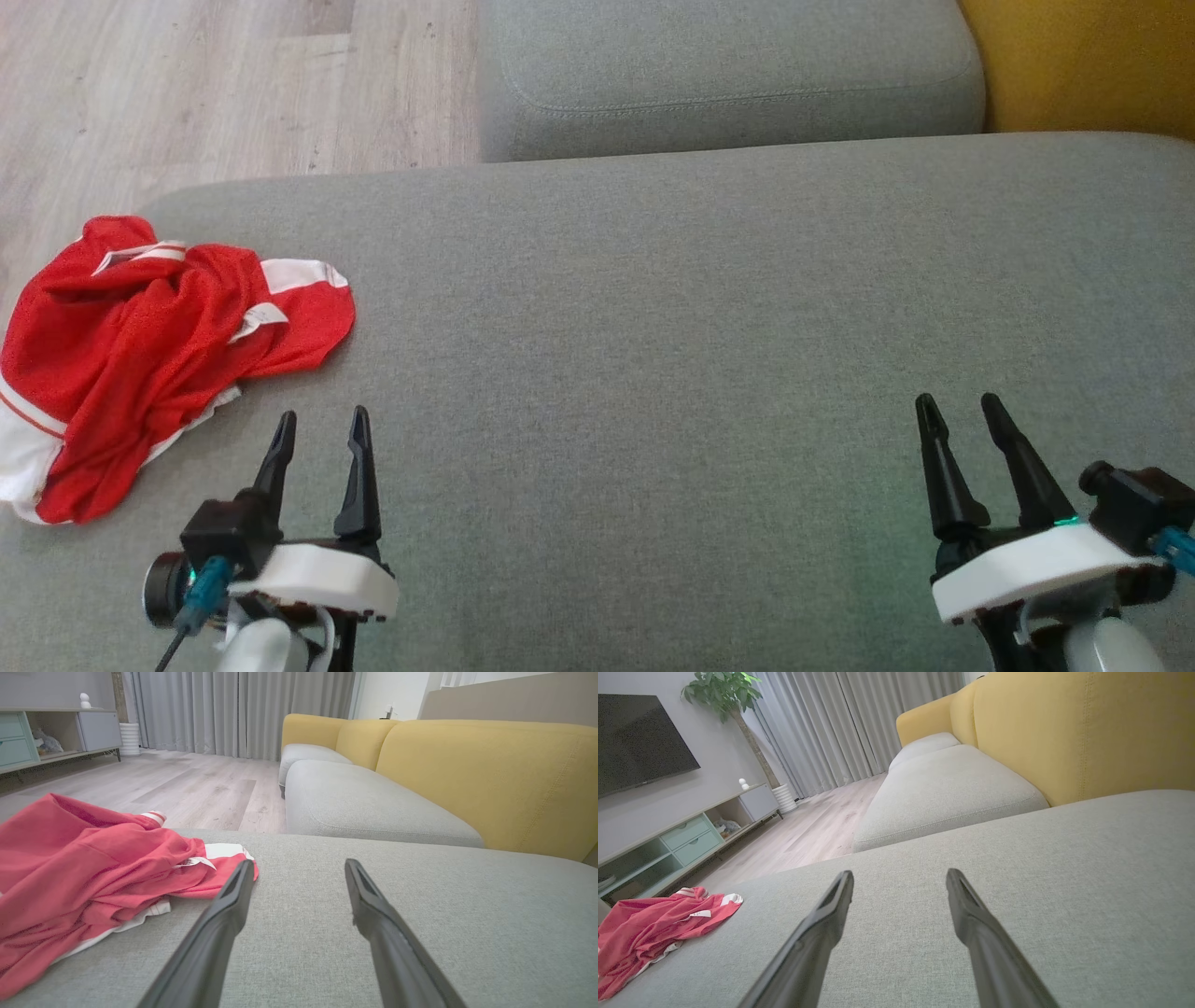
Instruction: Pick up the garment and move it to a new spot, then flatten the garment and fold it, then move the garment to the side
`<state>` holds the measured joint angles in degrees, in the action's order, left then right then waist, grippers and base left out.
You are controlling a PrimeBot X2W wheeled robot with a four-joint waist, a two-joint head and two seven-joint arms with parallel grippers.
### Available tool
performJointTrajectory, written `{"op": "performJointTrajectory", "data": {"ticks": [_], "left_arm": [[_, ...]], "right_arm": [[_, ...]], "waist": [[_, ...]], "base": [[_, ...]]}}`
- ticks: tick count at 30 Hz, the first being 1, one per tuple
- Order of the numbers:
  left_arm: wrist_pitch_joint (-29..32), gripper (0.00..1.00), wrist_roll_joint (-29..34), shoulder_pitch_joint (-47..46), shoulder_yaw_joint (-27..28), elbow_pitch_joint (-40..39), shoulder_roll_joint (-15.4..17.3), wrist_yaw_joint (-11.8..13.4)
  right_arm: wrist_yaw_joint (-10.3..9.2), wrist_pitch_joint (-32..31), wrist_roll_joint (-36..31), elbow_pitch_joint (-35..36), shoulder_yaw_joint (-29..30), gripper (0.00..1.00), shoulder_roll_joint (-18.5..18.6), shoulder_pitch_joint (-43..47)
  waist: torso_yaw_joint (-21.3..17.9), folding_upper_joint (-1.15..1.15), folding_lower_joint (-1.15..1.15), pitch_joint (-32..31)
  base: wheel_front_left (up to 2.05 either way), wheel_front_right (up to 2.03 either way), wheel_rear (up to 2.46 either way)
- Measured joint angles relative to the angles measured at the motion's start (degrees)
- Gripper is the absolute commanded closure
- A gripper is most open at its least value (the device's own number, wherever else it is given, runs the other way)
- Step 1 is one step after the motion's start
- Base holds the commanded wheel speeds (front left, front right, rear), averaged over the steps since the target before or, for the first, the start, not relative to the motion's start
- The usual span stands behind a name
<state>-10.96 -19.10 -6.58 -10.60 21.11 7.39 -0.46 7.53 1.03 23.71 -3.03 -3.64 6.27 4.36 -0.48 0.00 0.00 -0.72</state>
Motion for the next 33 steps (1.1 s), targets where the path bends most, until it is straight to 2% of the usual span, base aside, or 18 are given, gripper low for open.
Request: {"op": "performJointTrajectory", "data": {"ticks": [20,33], "left_arm": [[-0.5,0.0,8.8,0.0,-0.5,1.1,1.0,1.1],[0.3,0.0,7.0,0.0,-0.1,1.2,1.0,1.3]], "right_arm": [[0.0,0.5,-9.6,1.8,0.1,0.0,-0.5,1.5],[0.0,0.5,-7.6,1.7,0.7,0.0,-1.7,1.5]], "waist": [[0.0,0.0,0.0,0.0],[-0.2,0.0,0.0,0.2]], "base": [[0.0,0.0,0.0],[0.0,0.0,0.0]]}}
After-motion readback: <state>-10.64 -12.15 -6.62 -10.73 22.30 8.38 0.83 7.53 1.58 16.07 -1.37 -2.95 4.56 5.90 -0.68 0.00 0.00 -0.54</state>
